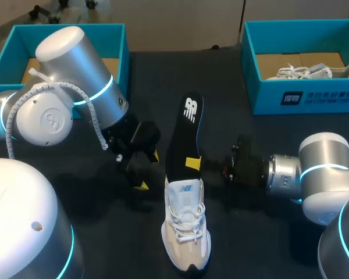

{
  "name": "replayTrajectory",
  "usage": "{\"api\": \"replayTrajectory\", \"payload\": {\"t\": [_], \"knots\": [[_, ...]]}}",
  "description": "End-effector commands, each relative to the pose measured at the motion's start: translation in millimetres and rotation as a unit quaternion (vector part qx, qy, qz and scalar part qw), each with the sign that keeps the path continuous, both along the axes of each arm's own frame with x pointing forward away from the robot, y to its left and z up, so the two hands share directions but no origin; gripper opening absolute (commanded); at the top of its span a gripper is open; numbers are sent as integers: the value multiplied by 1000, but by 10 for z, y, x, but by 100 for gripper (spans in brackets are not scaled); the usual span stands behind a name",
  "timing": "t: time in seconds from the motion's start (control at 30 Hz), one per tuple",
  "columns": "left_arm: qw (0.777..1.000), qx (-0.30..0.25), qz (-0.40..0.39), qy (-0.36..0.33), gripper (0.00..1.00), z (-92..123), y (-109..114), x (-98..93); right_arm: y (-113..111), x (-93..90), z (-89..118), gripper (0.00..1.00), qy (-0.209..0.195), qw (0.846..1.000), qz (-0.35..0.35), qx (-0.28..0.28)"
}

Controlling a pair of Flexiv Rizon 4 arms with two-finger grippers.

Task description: Take the shoe out of the shoebox, open the shoe tongue, remove and reinsert the insole, then place the shoe into the shoebox

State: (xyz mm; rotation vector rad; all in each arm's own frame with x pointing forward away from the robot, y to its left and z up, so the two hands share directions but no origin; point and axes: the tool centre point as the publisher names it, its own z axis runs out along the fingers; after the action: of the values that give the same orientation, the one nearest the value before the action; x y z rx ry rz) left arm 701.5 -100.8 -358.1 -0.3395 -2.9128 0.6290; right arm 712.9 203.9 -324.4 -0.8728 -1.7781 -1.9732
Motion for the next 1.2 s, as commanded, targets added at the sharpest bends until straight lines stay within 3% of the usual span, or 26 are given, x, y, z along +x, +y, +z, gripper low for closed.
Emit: {"api": "replayTrajectory", "payload": {"t": [0.03,1.2], "knots": [[1000,1,0,-2,100,4,7,-12,14,-33,-24,0,4,1000,-6,-2],[1000,1,0,-2,100,4,7,-12,12,-360,-245,0,48,998,24,-12]]}}
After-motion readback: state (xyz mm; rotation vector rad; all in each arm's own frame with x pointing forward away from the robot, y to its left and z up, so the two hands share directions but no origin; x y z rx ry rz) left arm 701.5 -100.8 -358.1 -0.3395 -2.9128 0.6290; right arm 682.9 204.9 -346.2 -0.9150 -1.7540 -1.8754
